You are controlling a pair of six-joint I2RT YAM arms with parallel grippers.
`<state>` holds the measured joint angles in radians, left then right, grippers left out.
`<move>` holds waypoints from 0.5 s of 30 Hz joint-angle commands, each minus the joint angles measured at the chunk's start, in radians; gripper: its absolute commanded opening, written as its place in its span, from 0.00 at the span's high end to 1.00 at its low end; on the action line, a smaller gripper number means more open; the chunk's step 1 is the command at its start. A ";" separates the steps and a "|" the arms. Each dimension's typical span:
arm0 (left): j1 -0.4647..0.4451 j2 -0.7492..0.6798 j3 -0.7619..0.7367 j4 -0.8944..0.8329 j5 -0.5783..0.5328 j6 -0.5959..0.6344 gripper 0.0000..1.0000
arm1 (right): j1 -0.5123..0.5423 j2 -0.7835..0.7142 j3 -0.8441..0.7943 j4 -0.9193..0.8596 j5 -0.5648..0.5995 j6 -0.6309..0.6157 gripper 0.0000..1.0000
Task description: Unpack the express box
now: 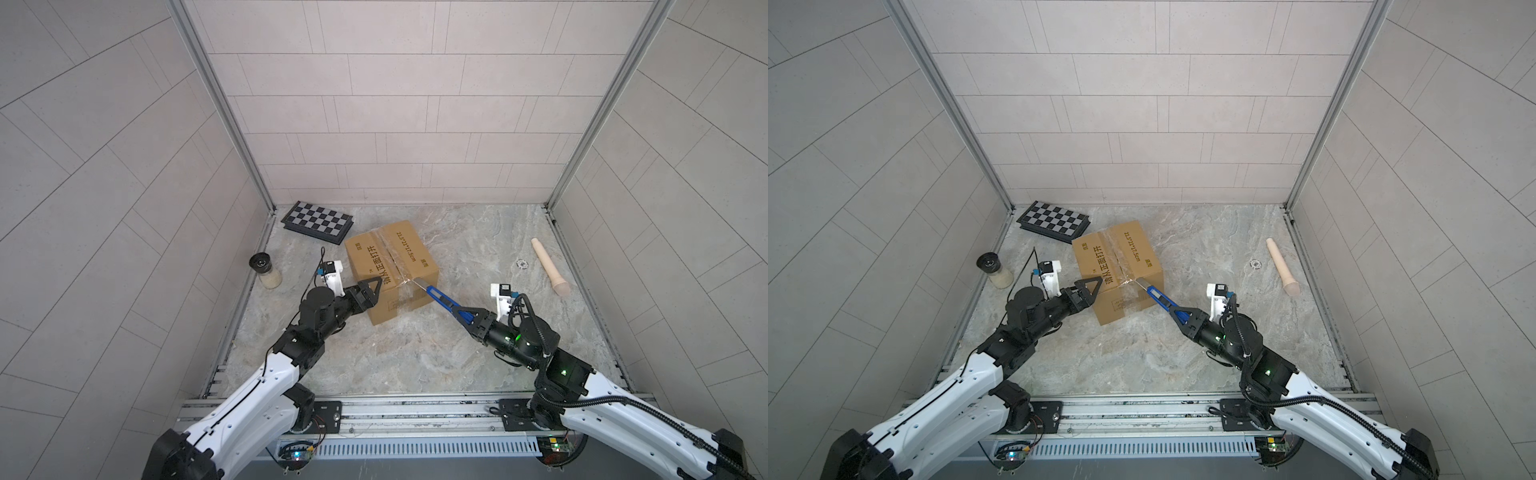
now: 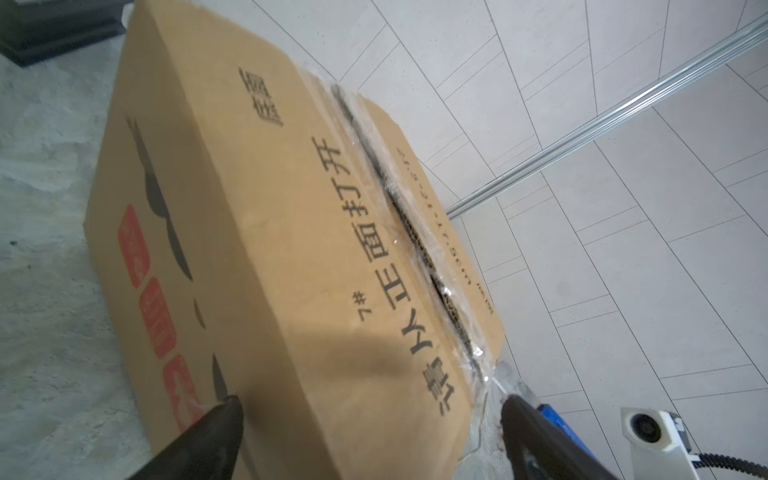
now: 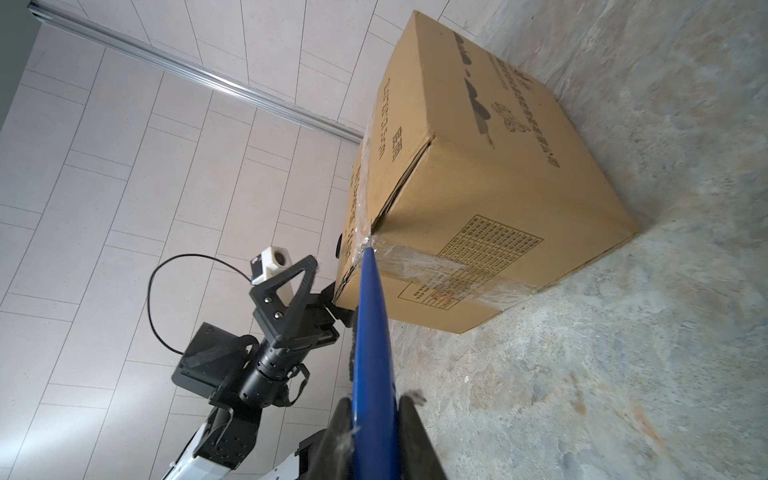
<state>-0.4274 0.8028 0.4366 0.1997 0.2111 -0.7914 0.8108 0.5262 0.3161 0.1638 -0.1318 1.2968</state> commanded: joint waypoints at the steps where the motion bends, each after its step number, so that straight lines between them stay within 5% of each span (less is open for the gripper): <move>1: 0.097 -0.006 0.082 -0.120 0.054 0.114 0.00 | 0.004 -0.020 0.027 0.022 0.035 -0.024 1.00; 7: 0.250 0.177 0.278 -0.160 0.138 0.283 0.00 | 0.003 -0.009 0.024 0.046 0.053 -0.028 1.00; 10: 0.343 0.321 0.344 -0.036 0.288 0.215 0.01 | 0.002 -0.008 0.025 0.044 0.058 -0.030 1.00; 13: 0.328 0.391 0.399 -0.033 0.179 0.305 0.00 | 0.004 -0.007 0.023 0.051 0.061 -0.027 1.00; 15: 0.328 0.463 0.453 -0.039 0.200 0.331 0.00 | 0.002 -0.005 0.026 0.047 0.061 -0.025 1.00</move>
<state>-0.0925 1.2190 0.8242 0.1360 0.3870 -0.5388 0.8116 0.5262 0.3161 0.1574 -0.0956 1.2724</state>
